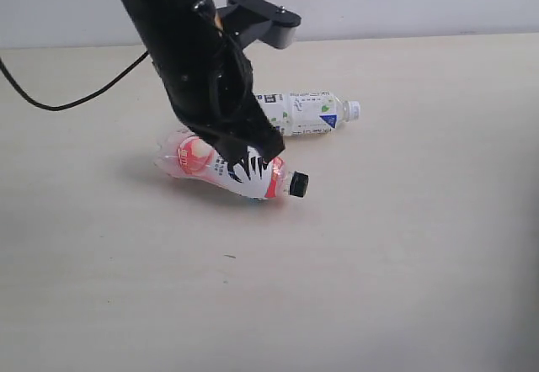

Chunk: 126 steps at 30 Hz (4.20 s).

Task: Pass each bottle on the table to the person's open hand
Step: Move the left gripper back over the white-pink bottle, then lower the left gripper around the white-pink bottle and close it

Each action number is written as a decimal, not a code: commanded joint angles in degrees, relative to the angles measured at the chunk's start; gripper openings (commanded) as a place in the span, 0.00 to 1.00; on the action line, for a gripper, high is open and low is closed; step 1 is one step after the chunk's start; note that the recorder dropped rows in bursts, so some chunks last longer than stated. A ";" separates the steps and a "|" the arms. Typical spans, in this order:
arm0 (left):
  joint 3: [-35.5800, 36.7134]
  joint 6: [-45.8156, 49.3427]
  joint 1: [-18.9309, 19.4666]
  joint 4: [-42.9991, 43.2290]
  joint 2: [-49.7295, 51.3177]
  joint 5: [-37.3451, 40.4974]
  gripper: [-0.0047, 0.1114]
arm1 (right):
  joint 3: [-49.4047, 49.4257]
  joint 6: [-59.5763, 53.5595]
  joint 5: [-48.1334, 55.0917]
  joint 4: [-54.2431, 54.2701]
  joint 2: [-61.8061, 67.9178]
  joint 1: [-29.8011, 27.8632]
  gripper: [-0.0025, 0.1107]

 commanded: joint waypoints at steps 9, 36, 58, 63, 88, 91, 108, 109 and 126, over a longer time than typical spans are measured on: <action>9.92 21.38 7.50 -9.95 -7.09 -5.05 0.04 | 0.23 -0.06 -0.28 -0.20 -0.29 -0.26 0.02; 10.85 20.92 8.59 -9.56 -22.98 7.70 0.04 | 0.23 -0.06 -0.28 -0.22 -0.29 -0.26 0.02; 16.09 61.32 9.11 -2.51 -16.37 -13.57 0.04 | 0.23 -0.06 -0.28 -0.22 -0.29 -0.26 0.02; 12.06 65.55 10.08 -2.79 -5.91 -11.66 0.04 | 0.23 -0.06 -0.28 -0.22 -0.29 -0.26 0.02; 9.27 58.17 11.96 -3.63 -2.05 -8.65 0.04 | 0.23 -0.06 -0.28 -0.22 -0.29 -0.26 0.02; 9.27 57.95 11.96 -2.95 -2.05 -8.13 0.04 | 0.23 -0.06 -0.28 -0.22 -0.29 -0.26 0.02; 9.27 64.40 11.96 -7.59 -1.93 -18.10 0.73 | 0.23 -0.06 -0.28 -0.22 -0.29 -0.26 0.02; 9.27 64.40 11.96 -8.21 -1.83 -18.77 0.74 | 0.23 -0.06 -0.28 -0.22 -0.29 -0.26 0.02; 9.27 73.64 11.84 -9.54 5.90 -23.08 0.76 | 0.23 -0.06 -0.28 -0.22 -0.29 -0.26 0.02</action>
